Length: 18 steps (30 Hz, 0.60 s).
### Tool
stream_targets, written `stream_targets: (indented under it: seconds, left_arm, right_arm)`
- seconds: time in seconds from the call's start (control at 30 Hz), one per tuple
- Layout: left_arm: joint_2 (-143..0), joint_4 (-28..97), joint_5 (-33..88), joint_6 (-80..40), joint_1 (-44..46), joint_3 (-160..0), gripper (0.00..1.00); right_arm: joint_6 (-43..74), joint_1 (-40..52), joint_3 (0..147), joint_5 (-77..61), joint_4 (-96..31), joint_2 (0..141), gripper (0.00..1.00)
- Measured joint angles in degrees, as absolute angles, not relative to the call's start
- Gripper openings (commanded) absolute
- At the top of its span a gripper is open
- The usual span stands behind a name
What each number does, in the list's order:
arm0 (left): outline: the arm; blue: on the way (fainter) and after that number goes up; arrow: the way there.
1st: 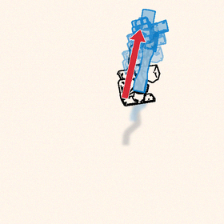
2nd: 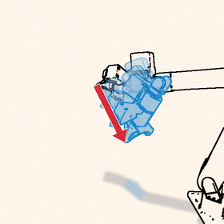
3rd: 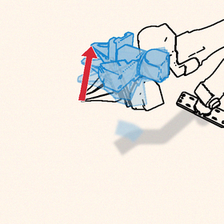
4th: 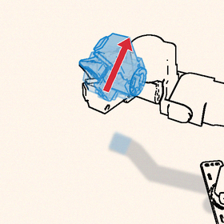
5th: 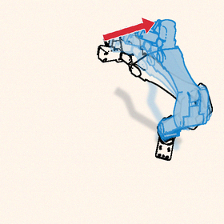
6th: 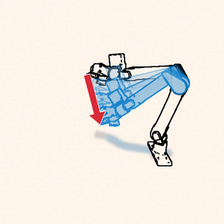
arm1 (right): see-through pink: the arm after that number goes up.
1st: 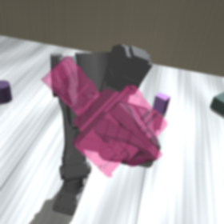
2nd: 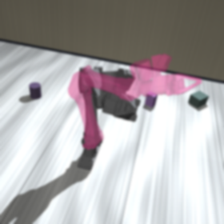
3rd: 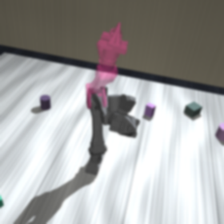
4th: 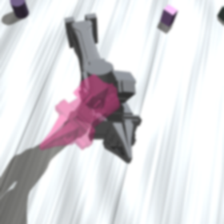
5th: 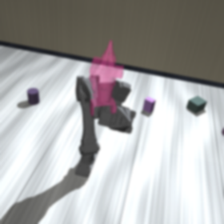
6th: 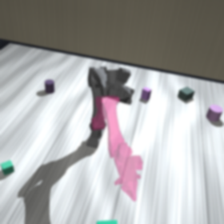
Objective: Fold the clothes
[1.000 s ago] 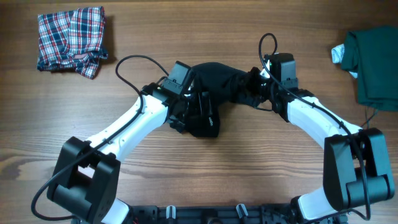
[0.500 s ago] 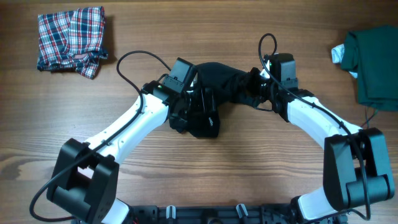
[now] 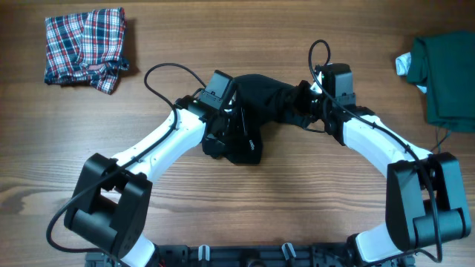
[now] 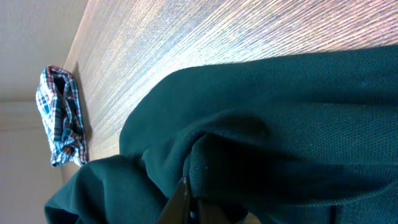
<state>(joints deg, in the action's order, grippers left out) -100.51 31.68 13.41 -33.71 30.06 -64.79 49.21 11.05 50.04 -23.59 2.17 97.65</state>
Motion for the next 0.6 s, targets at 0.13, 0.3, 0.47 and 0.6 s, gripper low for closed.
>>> stream_targets:
  seconds: [0.13,0.3,0.47,0.6]
  left_arm:
    - [-100.51,30.22,13.37,-33.54,30.06,-64.79,0.04]
    - [-100.51,30.13,13.37,-33.54,30.06,-64.79,0.04]
    - [-99.2,30.63,13.34,-32.62,30.06,-64.79,0.04]
    - [-91.5,30.79,13.13,-30.94,30.06,-65.98,0.04]
  right_arm:
    - [49.19,11.05,50.04,-23.59,2.17,97.65,0.04]
    - [49.19,10.92,50.04,-24.05,2.2,97.65,0.04]
    - [48.18,8.88,50.04,-25.82,1.91,96.62,0.04]
    - [47.72,5.72,50.04,-28.18,1.87,89.89,0.04]
